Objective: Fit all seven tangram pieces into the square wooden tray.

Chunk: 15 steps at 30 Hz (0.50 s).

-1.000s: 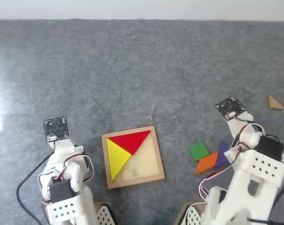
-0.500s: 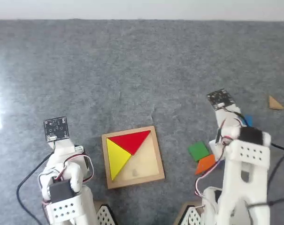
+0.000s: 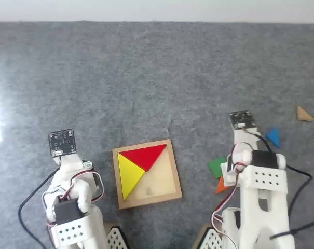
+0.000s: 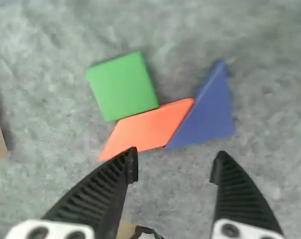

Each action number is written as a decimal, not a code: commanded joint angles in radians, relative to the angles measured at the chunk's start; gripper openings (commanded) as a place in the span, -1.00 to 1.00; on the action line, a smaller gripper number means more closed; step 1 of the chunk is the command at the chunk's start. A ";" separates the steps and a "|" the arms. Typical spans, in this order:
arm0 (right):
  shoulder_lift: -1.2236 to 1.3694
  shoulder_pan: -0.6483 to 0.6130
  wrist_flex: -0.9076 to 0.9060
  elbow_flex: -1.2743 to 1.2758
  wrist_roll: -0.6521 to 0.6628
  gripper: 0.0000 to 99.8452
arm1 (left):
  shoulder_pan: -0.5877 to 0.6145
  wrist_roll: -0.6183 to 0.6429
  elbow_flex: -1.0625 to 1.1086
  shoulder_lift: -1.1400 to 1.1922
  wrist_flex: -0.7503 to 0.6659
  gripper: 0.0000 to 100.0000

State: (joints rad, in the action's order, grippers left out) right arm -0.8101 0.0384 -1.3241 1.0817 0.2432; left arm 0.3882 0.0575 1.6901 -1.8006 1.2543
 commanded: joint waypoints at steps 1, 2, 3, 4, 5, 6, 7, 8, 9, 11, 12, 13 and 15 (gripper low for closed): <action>-0.028 -0.042 0.030 -0.018 -0.123 -0.32 | 0.003 -0.005 -0.007 -0.017 0.008 -0.97; -0.028 -0.044 0.033 -0.026 -0.163 -0.27 | 0.003 -0.005 -0.007 -0.017 0.008 -0.97; -0.028 -0.044 0.047 -0.031 -0.196 -0.24 | 0.003 -0.005 -0.007 -0.017 0.008 -0.97; -0.028 -0.044 0.065 -0.029 -0.227 -0.22 | 0.003 -0.005 -0.007 -0.017 0.008 -0.97; -0.027 -0.042 0.088 -0.021 -0.252 -0.22 | 0.003 -0.005 -0.007 -0.017 0.008 -0.97; -0.027 -0.042 0.113 -0.015 -0.276 -0.24 | 0.003 -0.005 -0.007 -0.017 0.008 -0.97; -0.027 -0.039 0.143 -0.008 -0.308 -0.26 | 0.003 -0.005 -0.007 -0.017 0.008 -0.97; -0.027 -0.038 0.174 -0.002 -0.342 -0.29 | 0.003 -0.005 -0.007 -0.017 0.008 -0.97; -0.027 -0.038 0.200 0.006 -0.376 -0.33 | 0.003 -0.005 -0.007 -0.017 0.008 -0.97; -0.027 -0.035 0.237 0.014 -0.417 -0.40 | 0.003 -0.005 -0.007 -0.017 0.008 -0.97; -0.025 -0.030 0.243 0.014 -0.422 -0.42 | 0.003 -0.005 -0.007 -0.017 0.008 -0.97; -0.025 -0.008 0.245 0.017 -0.422 -0.43 | 0.003 -0.005 -0.007 -0.017 0.008 -0.97; -0.001 0.053 0.251 0.017 -0.422 -0.42 | 0.003 -0.005 -0.007 -0.017 0.008 -0.97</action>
State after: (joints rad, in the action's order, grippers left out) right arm -0.8132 0.0184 -1.0986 1.1063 -0.1619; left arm 0.3882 0.0575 1.6901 -1.8006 1.2543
